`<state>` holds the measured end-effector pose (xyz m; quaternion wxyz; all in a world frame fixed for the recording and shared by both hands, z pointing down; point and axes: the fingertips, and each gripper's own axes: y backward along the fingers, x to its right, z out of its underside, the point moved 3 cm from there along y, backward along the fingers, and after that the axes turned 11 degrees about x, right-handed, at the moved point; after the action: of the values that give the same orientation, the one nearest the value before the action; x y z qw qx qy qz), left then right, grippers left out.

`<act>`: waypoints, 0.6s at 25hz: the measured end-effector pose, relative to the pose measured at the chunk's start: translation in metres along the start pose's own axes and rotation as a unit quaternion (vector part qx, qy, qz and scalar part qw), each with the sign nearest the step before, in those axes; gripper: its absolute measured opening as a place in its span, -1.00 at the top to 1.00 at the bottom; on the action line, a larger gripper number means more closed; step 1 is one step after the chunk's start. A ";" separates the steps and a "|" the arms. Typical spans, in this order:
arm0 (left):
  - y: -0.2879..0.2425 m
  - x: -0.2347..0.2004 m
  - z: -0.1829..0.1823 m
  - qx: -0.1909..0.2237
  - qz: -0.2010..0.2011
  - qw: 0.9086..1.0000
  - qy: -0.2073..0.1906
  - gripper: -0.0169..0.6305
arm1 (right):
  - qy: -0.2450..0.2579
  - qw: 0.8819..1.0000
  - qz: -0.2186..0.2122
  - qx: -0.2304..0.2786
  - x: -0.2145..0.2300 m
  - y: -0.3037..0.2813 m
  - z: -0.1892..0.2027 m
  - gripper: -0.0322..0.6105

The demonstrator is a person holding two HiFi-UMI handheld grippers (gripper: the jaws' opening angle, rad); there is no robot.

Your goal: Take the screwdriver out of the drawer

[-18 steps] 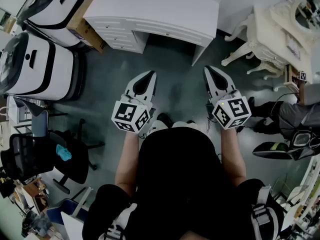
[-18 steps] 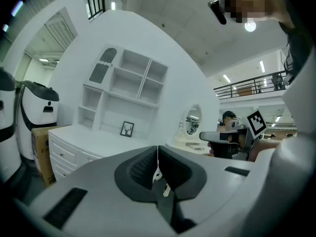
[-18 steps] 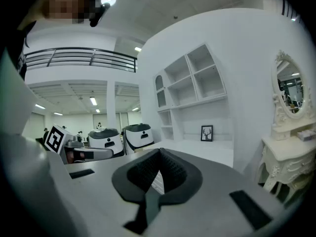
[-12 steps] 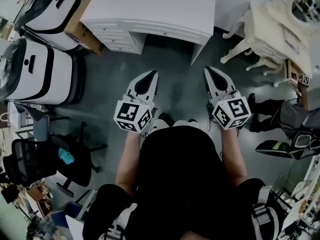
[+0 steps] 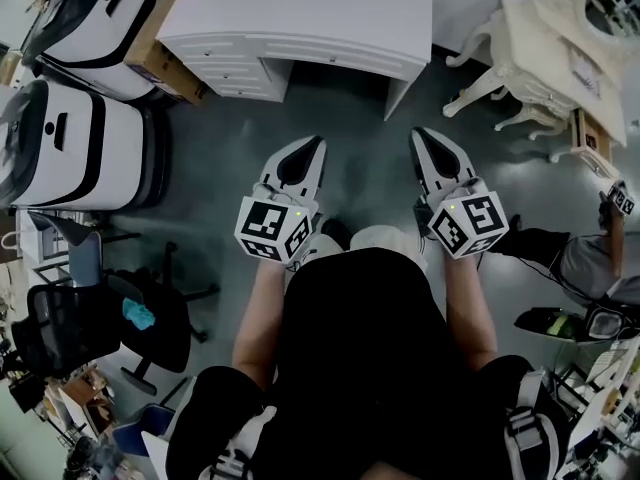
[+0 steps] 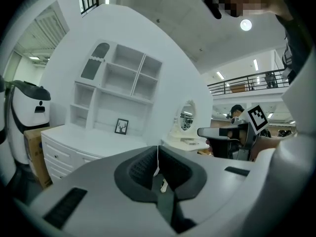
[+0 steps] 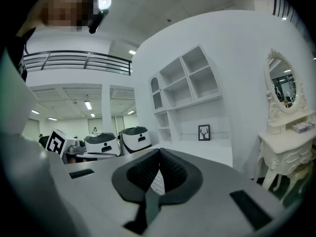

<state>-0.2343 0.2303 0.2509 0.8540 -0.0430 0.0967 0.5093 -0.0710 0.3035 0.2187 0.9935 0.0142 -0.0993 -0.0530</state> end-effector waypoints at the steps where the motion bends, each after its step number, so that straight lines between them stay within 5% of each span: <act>1: 0.000 -0.002 0.003 -0.003 0.001 1.000 0.002 0.87 | -0.001 1.000 0.004 -0.001 -0.001 0.000 0.002 0.85; 15: -0.038 -0.027 0.028 -0.034 -0.023 0.999 0.020 0.87 | -0.037 0.999 -0.013 -0.038 0.029 -0.039 0.030 0.85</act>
<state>-0.2103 0.1936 0.2831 0.8616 -0.0847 0.0958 0.4913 -0.0525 0.2615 0.2522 0.9883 -0.0242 -0.1332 -0.0700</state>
